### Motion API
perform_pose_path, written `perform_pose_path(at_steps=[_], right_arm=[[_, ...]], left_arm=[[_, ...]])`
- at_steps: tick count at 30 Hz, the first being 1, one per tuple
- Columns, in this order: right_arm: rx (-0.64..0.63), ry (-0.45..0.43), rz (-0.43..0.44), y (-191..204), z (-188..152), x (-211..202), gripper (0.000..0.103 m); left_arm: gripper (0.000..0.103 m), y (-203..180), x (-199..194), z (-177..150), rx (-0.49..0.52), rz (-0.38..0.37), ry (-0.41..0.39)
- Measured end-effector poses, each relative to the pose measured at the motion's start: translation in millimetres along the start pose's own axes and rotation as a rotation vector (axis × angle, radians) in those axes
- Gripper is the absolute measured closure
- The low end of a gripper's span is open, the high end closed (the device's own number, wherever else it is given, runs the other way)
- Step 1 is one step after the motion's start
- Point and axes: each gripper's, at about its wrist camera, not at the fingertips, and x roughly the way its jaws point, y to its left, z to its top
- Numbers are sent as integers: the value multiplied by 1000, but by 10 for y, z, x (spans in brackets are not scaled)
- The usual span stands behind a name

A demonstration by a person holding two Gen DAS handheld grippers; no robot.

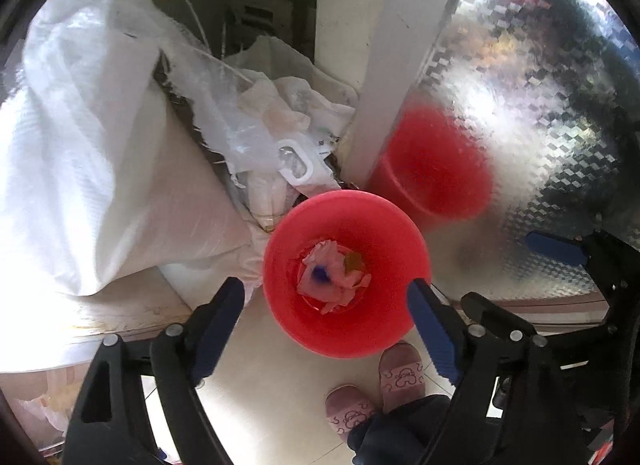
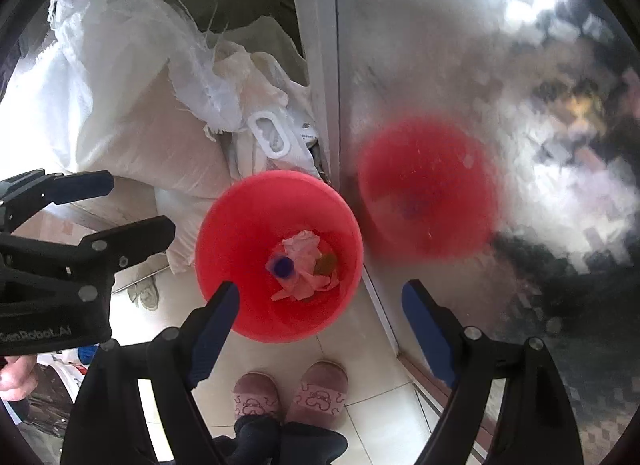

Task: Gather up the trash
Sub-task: 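Raise both tools back up to the counter beside the sink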

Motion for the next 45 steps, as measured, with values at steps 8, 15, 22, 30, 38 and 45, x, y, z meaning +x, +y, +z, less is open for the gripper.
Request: perform_pose_path(at_steps=[8,15,22,30,38,45], right_arm=[[-45,3,3,236,-4,-478,21],[-119,-14,24,606,-31,-1374,21],[-168,-94,7,987,83,-2443,21],[-138,-252,-42,1198,433,-3430,21],[-121,-341,-103,1202,655,-4028,21],[-56,-361,-155,1063,764,-4355,20]], left_arm=[[21,102,-502,-157,-68,4,14],[21,235,-1508,-350,-144,2,3],[21,389,-2698,-351,-167,27,-67],[21,598,-3779,-89,-183,82,-207],[21,610,-4430,178,-143,98,-295],[21,494,-4655,440,-72,80,-314]])
